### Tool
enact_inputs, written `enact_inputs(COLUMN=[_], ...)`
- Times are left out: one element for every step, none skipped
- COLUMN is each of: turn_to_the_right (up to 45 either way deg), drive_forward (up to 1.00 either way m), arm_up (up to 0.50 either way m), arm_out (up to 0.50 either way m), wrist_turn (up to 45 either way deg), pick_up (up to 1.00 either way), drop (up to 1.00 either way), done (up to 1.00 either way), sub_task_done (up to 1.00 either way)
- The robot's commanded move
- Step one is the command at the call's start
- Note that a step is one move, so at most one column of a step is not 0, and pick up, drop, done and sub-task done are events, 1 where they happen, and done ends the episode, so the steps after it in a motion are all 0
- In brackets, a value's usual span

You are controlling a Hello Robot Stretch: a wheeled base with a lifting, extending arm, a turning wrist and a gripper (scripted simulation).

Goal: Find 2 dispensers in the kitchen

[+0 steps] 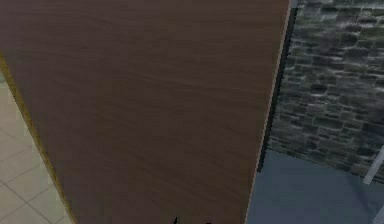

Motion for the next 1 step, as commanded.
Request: enact_inputs(turn_to_the_right=[45.0], drive_forward=[0.00], arm_up=[0.00], arm_out=[0.00], wrist_turn=[0.0], pick_up=[0.00], drop=[0.00], done=[0.00], sub_task_done=[0.00])
